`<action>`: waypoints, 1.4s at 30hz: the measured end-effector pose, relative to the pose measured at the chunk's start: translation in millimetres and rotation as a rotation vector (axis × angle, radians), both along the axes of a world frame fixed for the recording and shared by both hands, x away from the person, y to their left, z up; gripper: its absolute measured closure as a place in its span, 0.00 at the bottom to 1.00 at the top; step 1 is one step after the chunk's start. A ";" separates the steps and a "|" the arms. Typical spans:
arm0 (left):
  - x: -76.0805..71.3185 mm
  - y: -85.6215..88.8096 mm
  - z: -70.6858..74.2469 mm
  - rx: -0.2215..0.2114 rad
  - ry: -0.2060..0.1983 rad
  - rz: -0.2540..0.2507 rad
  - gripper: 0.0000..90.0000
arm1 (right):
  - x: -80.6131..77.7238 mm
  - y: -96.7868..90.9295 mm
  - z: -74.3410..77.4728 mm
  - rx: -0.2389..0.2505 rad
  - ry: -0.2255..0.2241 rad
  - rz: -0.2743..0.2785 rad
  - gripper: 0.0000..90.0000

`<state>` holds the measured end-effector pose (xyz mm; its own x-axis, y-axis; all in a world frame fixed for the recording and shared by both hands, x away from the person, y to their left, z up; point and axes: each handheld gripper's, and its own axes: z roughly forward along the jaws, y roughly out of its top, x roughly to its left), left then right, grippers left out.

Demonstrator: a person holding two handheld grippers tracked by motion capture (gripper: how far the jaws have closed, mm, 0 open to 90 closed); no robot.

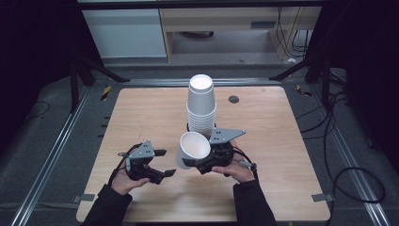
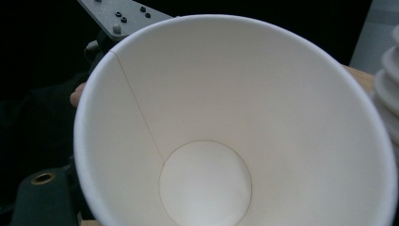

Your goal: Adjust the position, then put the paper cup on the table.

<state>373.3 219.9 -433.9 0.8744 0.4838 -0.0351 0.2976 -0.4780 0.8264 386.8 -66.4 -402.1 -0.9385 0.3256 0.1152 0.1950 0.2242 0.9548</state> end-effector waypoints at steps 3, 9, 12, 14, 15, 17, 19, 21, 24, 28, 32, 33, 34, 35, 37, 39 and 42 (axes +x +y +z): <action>3.6 6.2 -2.6 0.007 0.004 0.039 0.19 | -0.3 -7.7 4.7 -0.030 -0.014 -0.037 0.16; 9.6 17.7 -7.4 0.015 0.022 0.133 0.18 | -0.8 -28.2 14.8 -0.064 -0.033 -0.134 0.16; 11.4 23.0 -9.7 0.012 0.028 0.171 0.18 | -1.2 -41.3 17.2 -0.072 -0.036 -0.198 0.16; 13.1 26.5 -12.5 0.015 0.038 0.200 0.18 | -0.5 -51.8 18.0 -0.074 -0.034 -0.243 0.16; 13.7 28.1 -14.2 0.017 0.043 0.211 0.18 | 0.3 -58.5 17.9 -0.072 -0.033 -0.268 0.16; 14.6 30.2 -16.8 0.024 0.049 0.229 0.18 | 0.9 -68.2 17.5 -0.073 -0.028 -0.303 0.16; 16.0 32.5 -20.3 0.043 0.055 0.258 0.18 | 0.8 -78.5 15.9 -0.087 -0.032 -0.341 0.16; 17.1 33.9 -23.2 0.046 0.060 0.274 0.18 | 0.5 -83.8 14.8 -0.093 -0.029 -0.357 0.16; 19.1 35.5 -27.4 0.056 0.070 0.297 0.17 | -0.1 -104.8 9.7 -0.102 -0.021 -0.432 0.16; 21.4 38.4 -31.7 0.068 0.077 0.332 0.17 | 1.5 -121.4 8.0 -0.113 -0.028 -0.499 0.16; 23.4 42.5 -33.3 0.074 0.080 0.361 0.17 | 6.1 -133.1 7.2 -0.130 -0.024 -0.567 0.16; 23.9 43.4 -33.7 0.072 0.083 0.368 0.17 | 7.3 -135.3 6.3 -0.134 -0.025 -0.585 0.16; 24.1 44.1 -34.0 0.073 0.083 0.372 0.17 | 9.0 -137.4 4.8 -0.139 -0.024 -0.604 0.16; 24.4 44.7 -34.3 0.077 0.081 0.380 0.17 | 11.1 -139.1 2.7 -0.145 -0.023 -0.631 0.16; 25.0 46.1 -34.7 0.082 0.081 0.398 0.17 | 16.1 -143.3 -2.6 -0.163 -0.018 -0.683 0.16; 25.5 47.3 -34.8 0.080 0.081 0.403 0.17 | 21.7 -148.6 -7.7 -0.182 -0.007 -0.721 0.16; 25.4 48.4 -34.4 0.075 0.078 0.412 0.17 | 28.4 -156.5 -12.0 -0.192 0.016 -0.768 0.16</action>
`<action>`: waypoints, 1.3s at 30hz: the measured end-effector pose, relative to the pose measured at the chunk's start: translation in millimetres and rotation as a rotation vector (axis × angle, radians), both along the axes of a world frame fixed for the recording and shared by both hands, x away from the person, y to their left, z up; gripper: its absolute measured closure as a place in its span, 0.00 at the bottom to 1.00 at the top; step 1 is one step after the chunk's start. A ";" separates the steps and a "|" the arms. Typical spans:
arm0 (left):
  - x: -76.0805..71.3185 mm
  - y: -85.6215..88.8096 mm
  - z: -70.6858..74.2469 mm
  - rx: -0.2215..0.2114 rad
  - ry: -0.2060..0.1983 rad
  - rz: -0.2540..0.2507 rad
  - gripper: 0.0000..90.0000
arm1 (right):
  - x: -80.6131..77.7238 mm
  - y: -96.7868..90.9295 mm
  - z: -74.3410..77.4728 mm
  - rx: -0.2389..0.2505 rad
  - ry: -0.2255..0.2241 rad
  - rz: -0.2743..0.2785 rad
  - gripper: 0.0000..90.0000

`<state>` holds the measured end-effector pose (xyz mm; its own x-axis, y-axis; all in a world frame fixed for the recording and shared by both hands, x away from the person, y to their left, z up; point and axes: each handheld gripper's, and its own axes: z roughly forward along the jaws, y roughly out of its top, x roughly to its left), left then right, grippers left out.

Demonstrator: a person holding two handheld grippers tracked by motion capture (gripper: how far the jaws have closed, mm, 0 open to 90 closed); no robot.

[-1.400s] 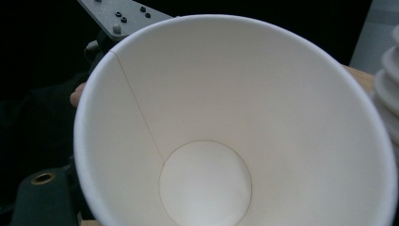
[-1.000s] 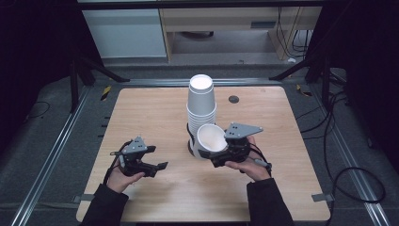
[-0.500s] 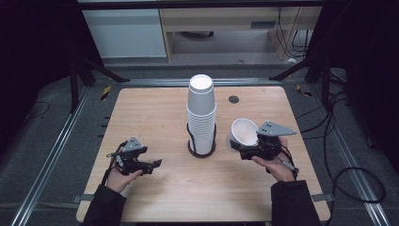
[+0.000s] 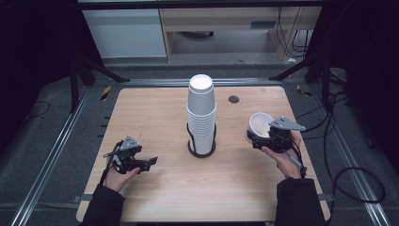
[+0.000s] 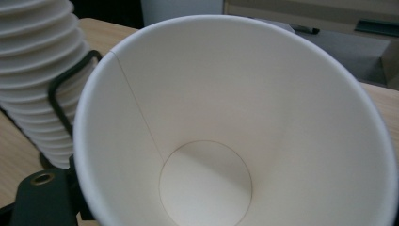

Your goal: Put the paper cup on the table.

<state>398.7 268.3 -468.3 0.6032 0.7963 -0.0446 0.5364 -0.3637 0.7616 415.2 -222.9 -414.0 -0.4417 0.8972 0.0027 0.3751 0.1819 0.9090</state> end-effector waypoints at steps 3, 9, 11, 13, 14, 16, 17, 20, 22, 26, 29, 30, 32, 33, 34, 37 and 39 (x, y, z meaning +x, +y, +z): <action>-0.3 0.3 0.2 0.013 -0.007 0.010 0.17 | 5.4 -7.3 -2.9 -0.001 0.010 -0.034 0.16; 0.6 1.8 -0.4 0.012 -0.005 0.021 0.17 | 12.4 -18.9 -9.5 -0.031 0.027 -0.086 0.15; 0.6 2.2 -0.7 0.014 -0.003 0.027 0.17 | 14.3 -23.2 -12.1 -0.049 0.042 -0.109 0.15; 0.6 2.9 -1.1 0.013 0.000 0.029 0.17 | 15.4 -26.9 -14.7 -0.050 0.051 -0.122 0.15; 0.7 3.1 -1.5 0.012 0.002 0.031 0.17 | 16.1 -28.2 -15.8 -0.050 0.060 -0.132 0.16; 0.9 3.3 -1.7 0.015 0.004 0.034 0.18 | 18.0 -30.3 -18.3 -0.062 0.073 -0.145 0.15; 1.0 3.6 -1.4 0.013 0.004 0.036 0.18 | 18.8 -30.9 -19.3 -0.068 0.076 -0.146 0.15; 0.4 3.5 0.3 0.006 -0.003 0.039 0.19 | 21.3 -32.0 -22.6 -0.070 0.102 -0.146 0.15; 0.0 3.3 0.7 0.009 -0.006 0.039 0.19 | 22.4 -32.1 -24.6 -0.080 0.117 -0.144 0.15; 0.3 3.2 0.3 0.009 -0.003 0.039 0.19 | 24.5 -31.1 -29.1 -0.095 0.139 -0.146 0.15; 0.3 3.7 0.2 0.009 -0.002 0.041 0.19 | 26.4 -29.4 -33.3 -0.119 0.160 -0.142 0.15; 0.3 3.8 0.1 0.010 -0.002 0.042 0.19 | 27.1 -29.1 -34.9 -0.128 0.164 -0.142 0.15; 0.4 3.9 -0.1 0.010 0.000 0.042 0.19 | 27.5 -29.4 -39.7 -0.128 0.157 -0.141 0.15; 0.2 3.7 -0.2 0.012 -0.001 0.042 0.19 | 28.2 -30.2 -42.2 -0.129 0.172 -0.141 0.15; 0.3 3.7 -0.2 0.016 -0.001 0.037 0.19 | 29.2 -31.1 -44.7 -0.139 0.184 -0.141 0.15; 0.0 3.3 -0.4 0.019 -0.002 0.038 0.19 | 30.6 -32.3 -51.3 -0.145 0.199 -0.142 0.15; 0.0 3.5 -0.6 0.022 -0.001 0.037 0.19 | 31.4 -32.5 -53.2 -0.151 0.209 -0.137 0.15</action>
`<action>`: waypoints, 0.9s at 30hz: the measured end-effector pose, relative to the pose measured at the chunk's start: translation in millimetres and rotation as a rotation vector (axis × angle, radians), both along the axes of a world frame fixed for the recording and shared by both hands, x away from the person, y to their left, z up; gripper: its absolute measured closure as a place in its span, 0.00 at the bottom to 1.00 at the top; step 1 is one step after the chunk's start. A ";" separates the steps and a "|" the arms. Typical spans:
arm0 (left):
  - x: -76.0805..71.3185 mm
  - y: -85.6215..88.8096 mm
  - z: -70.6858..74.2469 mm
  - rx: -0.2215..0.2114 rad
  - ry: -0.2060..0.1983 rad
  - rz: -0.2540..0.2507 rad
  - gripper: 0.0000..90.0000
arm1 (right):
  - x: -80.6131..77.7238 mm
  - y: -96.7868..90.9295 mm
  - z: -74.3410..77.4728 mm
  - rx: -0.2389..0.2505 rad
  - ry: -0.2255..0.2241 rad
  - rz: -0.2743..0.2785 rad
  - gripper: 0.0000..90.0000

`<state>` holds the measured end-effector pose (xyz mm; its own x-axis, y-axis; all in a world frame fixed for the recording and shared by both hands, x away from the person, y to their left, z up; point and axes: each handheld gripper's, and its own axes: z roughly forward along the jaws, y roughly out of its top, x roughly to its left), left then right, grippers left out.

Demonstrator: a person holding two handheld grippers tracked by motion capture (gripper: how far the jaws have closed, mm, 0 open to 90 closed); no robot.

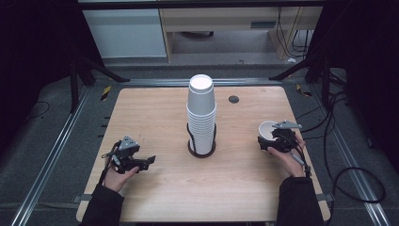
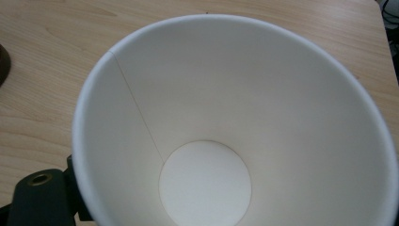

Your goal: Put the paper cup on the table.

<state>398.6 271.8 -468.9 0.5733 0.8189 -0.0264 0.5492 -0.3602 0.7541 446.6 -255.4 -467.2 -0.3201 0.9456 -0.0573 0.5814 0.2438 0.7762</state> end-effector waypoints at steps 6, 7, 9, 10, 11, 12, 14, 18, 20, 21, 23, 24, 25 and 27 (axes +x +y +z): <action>0.5 0.3 -0.9 0.004 0.002 0.001 0.19 | 0.7 1.1 -2.1 -0.009 0.010 0.010 0.15; 0.4 0.3 -0.9 0.004 0.002 0.001 0.19 | 1.1 0.8 -2.6 -0.017 0.006 0.012 0.15; 0.4 0.1 -1.4 0.006 0.003 -0.001 0.19 | 1.2 1.2 -3.2 -0.017 0.011 0.013 0.14; 0.4 0.1 -1.7 0.008 0.005 -0.003 0.18 | 1.2 1.4 -3.3 -0.012 0.014 0.016 0.14; 0.4 -0.2 -2.2 0.007 0.006 -0.001 0.18 | 1.2 1.7 -3.5 -0.014 0.013 0.017 0.14; 0.5 0.0 -2.3 0.009 0.006 -0.003 0.18 | 1.3 1.7 -3.7 -0.020 0.012 0.019 0.14; 0.4 0.2 -2.3 0.007 0.007 -0.002 0.18 | 1.3 2.3 -4.2 -0.014 0.017 0.022 0.14; 0.4 0.5 -2.4 0.006 0.007 -0.002 0.18 | 1.5 2.3 -4.8 -0.014 0.018 0.024 0.13; 0.4 0.4 -2.5 0.007 0.008 -0.003 0.18 | 1.6 2.8 -5.4 -0.013 0.031 0.030 0.10; 0.3 0.4 -2.6 0.007 0.007 -0.004 0.18 | 1.8 3.0 -5.7 -0.014 0.038 0.036 0.08; 0.0 0.5 -2.5 0.005 0.006 -0.002 0.18 | 1.4 4.0 -5.6 -0.017 0.045 0.031 0.07; -0.1 0.7 -2.3 0.001 0.005 -0.001 0.18 | 1.1 4.1 -5.3 -0.019 0.049 0.032 0.06; -0.2 1.1 -2.1 0.000 0.006 -0.002 0.18 | 0.7 3.8 -5.0 -0.021 0.051 0.032 0.05; -0.4 2.1 -2.1 0.003 0.006 -0.003 0.18 | 0.1 2.5 -4.6 -0.019 0.063 0.031 0.04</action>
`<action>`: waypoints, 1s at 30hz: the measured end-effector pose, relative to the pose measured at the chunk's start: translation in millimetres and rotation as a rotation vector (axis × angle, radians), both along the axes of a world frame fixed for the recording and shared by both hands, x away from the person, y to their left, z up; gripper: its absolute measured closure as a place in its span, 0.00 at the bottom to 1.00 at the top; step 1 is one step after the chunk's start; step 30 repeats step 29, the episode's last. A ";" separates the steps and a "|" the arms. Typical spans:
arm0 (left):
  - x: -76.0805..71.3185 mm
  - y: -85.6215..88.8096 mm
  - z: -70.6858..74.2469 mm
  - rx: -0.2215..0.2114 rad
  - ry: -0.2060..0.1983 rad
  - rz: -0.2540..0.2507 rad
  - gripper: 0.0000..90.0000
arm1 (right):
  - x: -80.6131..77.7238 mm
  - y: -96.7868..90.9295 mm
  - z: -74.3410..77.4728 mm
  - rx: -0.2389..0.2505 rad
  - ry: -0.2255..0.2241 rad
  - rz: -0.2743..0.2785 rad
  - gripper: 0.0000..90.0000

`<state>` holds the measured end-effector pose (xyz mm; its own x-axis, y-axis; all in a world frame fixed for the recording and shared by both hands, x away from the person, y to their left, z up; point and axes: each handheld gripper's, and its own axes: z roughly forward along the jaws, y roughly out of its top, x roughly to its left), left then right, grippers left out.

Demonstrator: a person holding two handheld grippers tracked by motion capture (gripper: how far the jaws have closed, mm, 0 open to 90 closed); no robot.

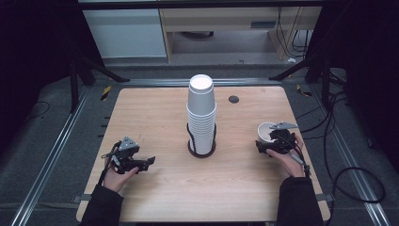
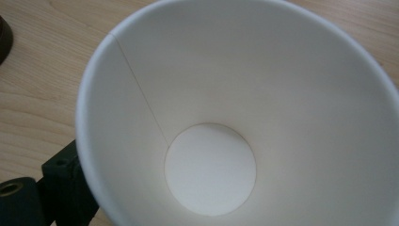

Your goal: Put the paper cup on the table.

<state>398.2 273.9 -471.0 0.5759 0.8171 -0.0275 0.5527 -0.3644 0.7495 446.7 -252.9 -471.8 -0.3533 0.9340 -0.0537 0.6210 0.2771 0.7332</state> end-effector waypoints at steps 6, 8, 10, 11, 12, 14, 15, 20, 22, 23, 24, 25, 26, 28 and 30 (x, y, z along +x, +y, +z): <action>-0.9 2.8 1.5 -0.006 -0.004 0.004 0.18 | -8.7 -2.7 1.1 0.016 -0.013 -0.026 0.05; -1.3 3.8 2.4 -0.012 -0.009 0.009 0.18 | -12.3 -4.6 0.9 0.019 -0.010 -0.024 0.05; -1.5 4.7 3.0 -0.016 -0.011 0.012 0.18 | -15.4 -5.9 0.9 0.021 -0.008 -0.027 0.05; -1.8 5.2 3.3 -0.016 -0.012 0.014 0.18 | -16.9 -6.3 1.5 0.024 0.000 -0.027 0.04; -2.0 5.9 3.7 -0.013 -0.011 0.013 0.18 | -19.2 -6.7 1.8 0.023 -0.003 -0.022 0.04; -2.4 6.7 3.9 -0.012 -0.011 0.016 0.18 | -24.3 -6.4 2.1 0.033 -0.004 -0.018 0.05; -2.4 7.0 3.7 -0.014 -0.013 0.017 0.18 | -26.9 -6.0 1.7 0.034 0.002 -0.018 0.05; -2.9 7.7 3.4 -0.007 -0.013 0.018 0.17 | -39.9 -5.9 -2.3 0.009 0.017 -0.004 0.04; -2.6 9.0 3.5 -0.010 -0.012 0.022 0.17 | -46.6 -7.1 -3.2 0.005 0.019 0.006 0.04; -2.5 9.7 3.5 -0.009 -0.013 0.025 0.17 | -49.2 -7.7 -3.5 0.004 0.024 0.005 0.04; -2.6 10.9 3.5 -0.007 -0.012 0.028 0.17 | -50.8 -8.4 -3.6 0.005 0.026 0.004 0.04; -2.4 11.7 3.2 -0.010 -0.010 0.030 0.17 | -53.5 -9.2 -3.6 0.009 0.029 0.004 0.04; -2.5 12.3 3.0 -0.009 -0.011 0.032 0.17 | -55.6 -9.8 -3.5 0.005 0.028 0.005 0.04; -2.1 13.8 2.6 -0.010 -0.009 0.037 0.17 | -60.0 -10.5 -3.4 0.008 0.028 0.010 0.03; -2.0 14.5 2.5 -0.010 -0.008 0.040 0.17 | -62.7 -10.7 -3.1 0.015 0.031 0.010 0.03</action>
